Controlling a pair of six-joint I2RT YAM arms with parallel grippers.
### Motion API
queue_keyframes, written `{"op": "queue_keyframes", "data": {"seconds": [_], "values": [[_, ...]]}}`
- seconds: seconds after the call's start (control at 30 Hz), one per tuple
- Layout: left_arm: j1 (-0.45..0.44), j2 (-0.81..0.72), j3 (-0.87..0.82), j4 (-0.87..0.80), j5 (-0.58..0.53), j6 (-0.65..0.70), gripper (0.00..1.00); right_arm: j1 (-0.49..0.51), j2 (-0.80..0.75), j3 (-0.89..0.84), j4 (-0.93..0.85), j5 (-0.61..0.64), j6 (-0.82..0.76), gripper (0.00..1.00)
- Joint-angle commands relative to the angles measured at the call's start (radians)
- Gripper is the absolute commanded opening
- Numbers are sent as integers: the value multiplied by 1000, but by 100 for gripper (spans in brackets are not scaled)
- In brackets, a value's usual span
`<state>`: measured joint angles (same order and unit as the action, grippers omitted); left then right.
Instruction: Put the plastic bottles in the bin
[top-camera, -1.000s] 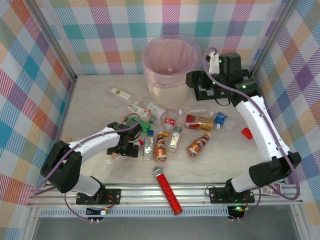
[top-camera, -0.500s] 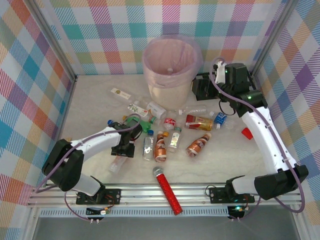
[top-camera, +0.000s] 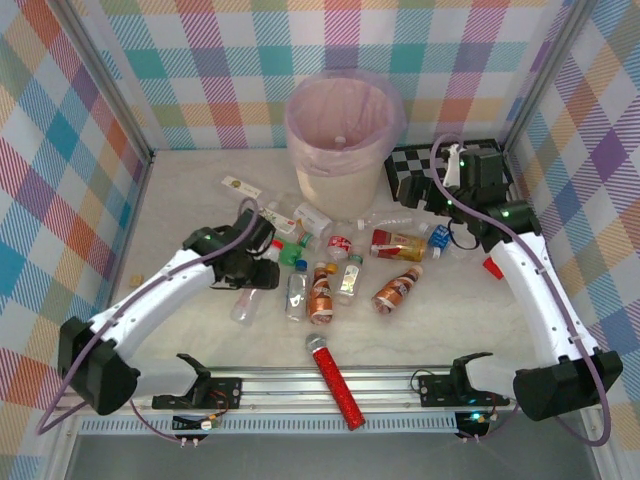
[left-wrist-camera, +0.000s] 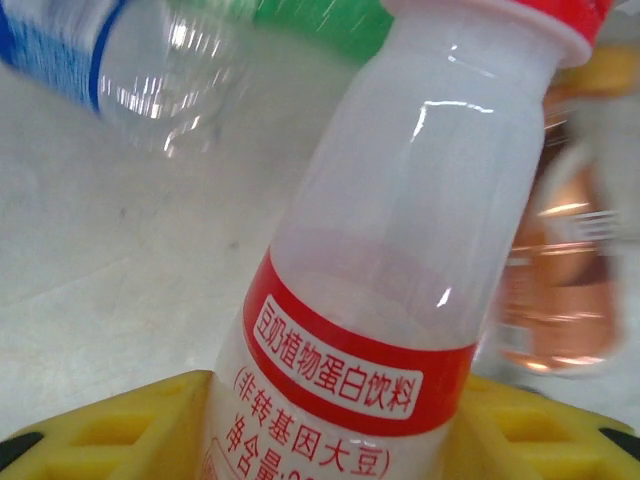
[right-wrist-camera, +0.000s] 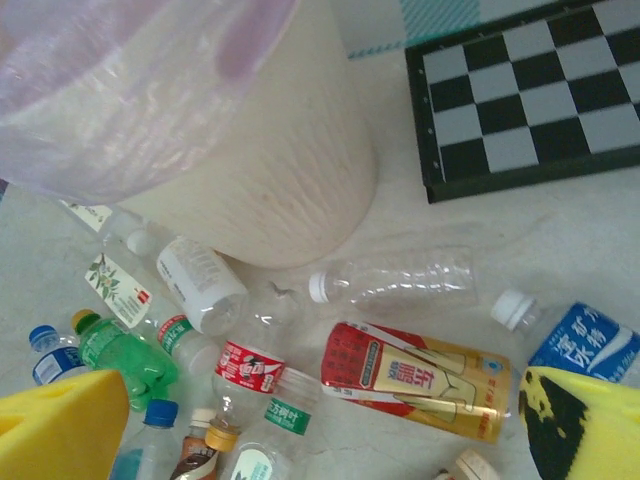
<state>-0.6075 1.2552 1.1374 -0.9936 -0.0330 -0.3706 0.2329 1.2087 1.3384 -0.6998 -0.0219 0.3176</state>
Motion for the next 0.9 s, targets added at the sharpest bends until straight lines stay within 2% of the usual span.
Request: {"op": "queue_keyframes", "data": {"seconds": [0.0,0.17,0.27,0.33,0.43,0.6,0.73,0.87], "values": [[-9,-49,153,-18,49,66,52,-18,-41,-46,-6,1,49,100],[-9,14,397,66,56,158,47,-82,-78,-136,-58,10,135,100],[-6,87,545,148,69,207,43,-133,-109,-209,-73,-28,172,99],[-5,132,605,257,87,241,43,-145,-146,-272,-54,-57,186,99],[4,167,594,514,96,250,41,-145,-170,-314,-51,-101,196,99],[45,297,683,770,107,175,40,-146,-194,-356,-84,-186,219,99],[79,465,842,821,123,121,40,-145,-247,-406,-73,-196,252,99],[90,615,968,840,97,132,40,-146,-278,-424,-83,-204,291,99]]}}
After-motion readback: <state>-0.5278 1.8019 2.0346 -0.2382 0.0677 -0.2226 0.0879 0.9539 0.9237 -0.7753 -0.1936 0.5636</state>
